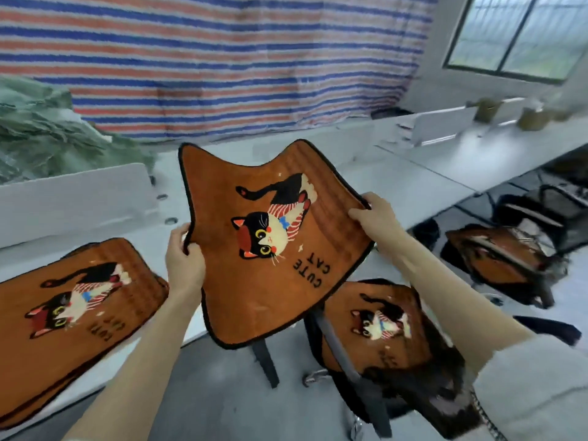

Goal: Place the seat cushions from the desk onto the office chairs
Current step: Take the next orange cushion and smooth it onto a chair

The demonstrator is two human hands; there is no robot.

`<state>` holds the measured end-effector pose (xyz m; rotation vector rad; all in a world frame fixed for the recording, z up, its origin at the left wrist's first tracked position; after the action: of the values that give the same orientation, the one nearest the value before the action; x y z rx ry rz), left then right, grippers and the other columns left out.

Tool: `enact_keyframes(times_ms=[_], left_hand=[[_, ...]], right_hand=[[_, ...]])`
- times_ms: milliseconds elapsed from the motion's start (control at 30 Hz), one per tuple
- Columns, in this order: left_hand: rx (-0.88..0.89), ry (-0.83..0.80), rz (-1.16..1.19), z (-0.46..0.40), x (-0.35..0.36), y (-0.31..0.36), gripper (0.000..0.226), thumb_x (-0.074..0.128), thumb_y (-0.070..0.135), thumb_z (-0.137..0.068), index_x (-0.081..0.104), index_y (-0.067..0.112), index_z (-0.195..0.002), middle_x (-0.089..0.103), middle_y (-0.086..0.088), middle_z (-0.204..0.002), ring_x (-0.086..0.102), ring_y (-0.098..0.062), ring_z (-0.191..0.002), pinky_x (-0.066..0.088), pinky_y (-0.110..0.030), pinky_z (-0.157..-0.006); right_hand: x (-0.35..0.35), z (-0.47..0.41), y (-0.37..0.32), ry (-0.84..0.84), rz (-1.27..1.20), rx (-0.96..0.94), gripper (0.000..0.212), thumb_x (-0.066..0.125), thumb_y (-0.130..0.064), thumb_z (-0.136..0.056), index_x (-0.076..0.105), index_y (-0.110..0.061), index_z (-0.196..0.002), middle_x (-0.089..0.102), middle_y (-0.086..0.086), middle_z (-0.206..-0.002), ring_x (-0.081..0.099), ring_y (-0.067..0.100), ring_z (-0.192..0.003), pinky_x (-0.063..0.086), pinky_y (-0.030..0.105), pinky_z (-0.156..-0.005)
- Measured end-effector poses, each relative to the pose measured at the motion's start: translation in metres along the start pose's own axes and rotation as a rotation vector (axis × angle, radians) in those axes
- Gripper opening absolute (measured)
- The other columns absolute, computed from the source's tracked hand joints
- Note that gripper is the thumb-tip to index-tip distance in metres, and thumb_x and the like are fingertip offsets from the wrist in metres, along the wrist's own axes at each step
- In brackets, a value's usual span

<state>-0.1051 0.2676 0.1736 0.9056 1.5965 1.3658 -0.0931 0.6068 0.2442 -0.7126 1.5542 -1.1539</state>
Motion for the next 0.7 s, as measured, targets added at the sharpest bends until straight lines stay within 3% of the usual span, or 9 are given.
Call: enact_keyframes(times_ms=[133,333,400,567,633,700], left_hand=[[0.245,-0.201,0.001,0.081,0.114,0.073,0.035,0.033,0.005,-0.098,0.05,0.019,-0.124,0.054,-0.002,-0.124,0.052,-0.018,-0.108,0.043,-0.034,-0.099],[0.541,-0.501,0.033,0.211,0.289,0.174,0.033,0.033,0.007,-0.099,0.052,0.021,-0.123,0.054,0.01,-0.115,0.05,-0.004,-0.104,0.037,-0.016,-0.091],[0.612,-0.56,0.054,0.253,0.345,0.2,0.033,0.033,0.007,-0.099,0.052,0.021,-0.122,0.054,0.011,-0.111,0.048,0.003,-0.098,0.037,-0.014,-0.089],[0.66,-0.65,0.124,0.324,0.473,0.226,0.034,0.033,0.003,-0.097,0.054,0.018,-0.119,0.054,0.011,-0.109,0.048,0.003,-0.097,0.036,-0.008,-0.084],[0.653,-0.693,0.153,0.351,0.541,0.234,0.035,0.033,0.001,-0.096,0.057,0.017,-0.114,0.056,0.008,-0.109,0.05,-0.004,-0.1,0.037,-0.015,-0.086],[0.637,-0.735,0.171,0.377,0.615,0.245,0.036,0.033,-0.002,-0.094,0.059,0.017,-0.109,0.057,0.007,-0.107,0.05,-0.004,-0.098,0.038,-0.009,-0.083]], right_hand=[[-0.145,0.047,0.063,0.016,-0.22,0.288,0.025,0.045,0.011,-0.08,0.061,-0.003,-0.093,0.066,0.016,-0.086,0.064,0.028,-0.072,0.056,0.03,-0.057],[-0.351,0.104,0.152,0.235,-0.297,0.465,0.021,0.045,0.011,-0.079,0.058,0.002,-0.093,0.063,0.02,-0.099,0.063,0.033,-0.087,0.057,0.04,-0.075],[-0.409,0.114,0.18,0.3,-0.323,0.485,0.015,0.051,0.004,-0.084,0.059,0.001,-0.097,0.066,0.019,-0.101,0.065,0.032,-0.085,0.056,0.04,-0.074],[-0.529,0.115,0.239,0.454,-0.313,0.514,0.014,0.059,-0.02,-0.091,0.06,-0.006,-0.091,0.064,0.011,-0.08,0.063,0.021,-0.065,0.058,0.029,-0.05],[-0.594,0.106,0.261,0.53,-0.243,0.505,0.011,0.057,-0.015,-0.091,0.06,-0.005,-0.095,0.065,0.011,-0.079,0.064,0.022,-0.065,0.058,0.029,-0.052],[-0.662,0.094,0.28,0.609,-0.183,0.486,0.007,0.055,-0.007,-0.09,0.06,-0.003,-0.088,0.064,0.013,-0.083,0.063,0.026,-0.07,0.058,0.035,-0.063]])
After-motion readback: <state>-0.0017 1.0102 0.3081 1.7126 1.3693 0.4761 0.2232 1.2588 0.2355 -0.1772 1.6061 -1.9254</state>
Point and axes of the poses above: each hand's wrist, its own z-axis away from the middle knuckle, its own x-axis out of the palm, y = z × x, the point moved 9 cm from there along -z, towards the middle knuckle
